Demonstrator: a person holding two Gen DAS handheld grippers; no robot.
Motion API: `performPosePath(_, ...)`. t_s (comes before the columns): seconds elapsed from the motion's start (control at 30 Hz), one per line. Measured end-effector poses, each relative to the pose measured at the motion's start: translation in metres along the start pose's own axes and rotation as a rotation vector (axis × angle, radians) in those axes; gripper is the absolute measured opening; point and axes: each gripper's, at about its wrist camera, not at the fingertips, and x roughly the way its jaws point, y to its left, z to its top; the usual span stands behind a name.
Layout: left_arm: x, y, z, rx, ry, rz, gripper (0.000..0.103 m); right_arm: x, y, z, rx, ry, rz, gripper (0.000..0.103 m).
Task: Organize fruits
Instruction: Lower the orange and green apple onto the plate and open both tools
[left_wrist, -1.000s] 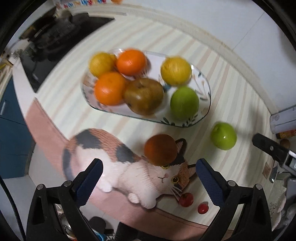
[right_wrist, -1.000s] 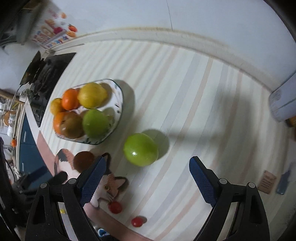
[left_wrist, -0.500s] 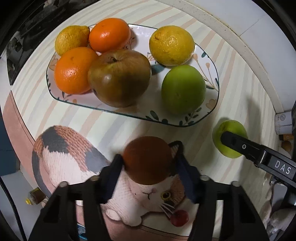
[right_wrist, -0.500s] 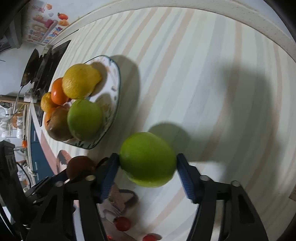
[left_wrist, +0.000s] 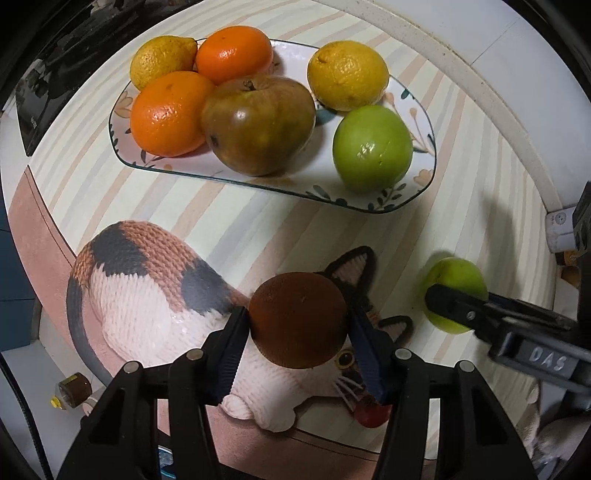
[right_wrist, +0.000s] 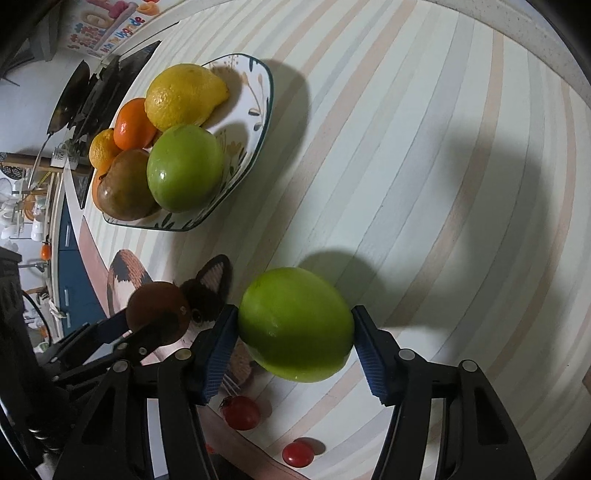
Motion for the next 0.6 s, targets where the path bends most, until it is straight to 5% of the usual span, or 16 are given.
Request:
performPosePath(0.3,-0.069,-0.003,0.037,0.026,-0.096,-0.086,0.052,-0.046,-0.005,0.027,0.047,-0.097,0.078,0.064)
performPosePath(0.6,-0.085,0.01,0.156,0.033,-0.128,-0.021,0.052,-0.069,0.022,0.101,0.013,-0.181,0.046,0.064)
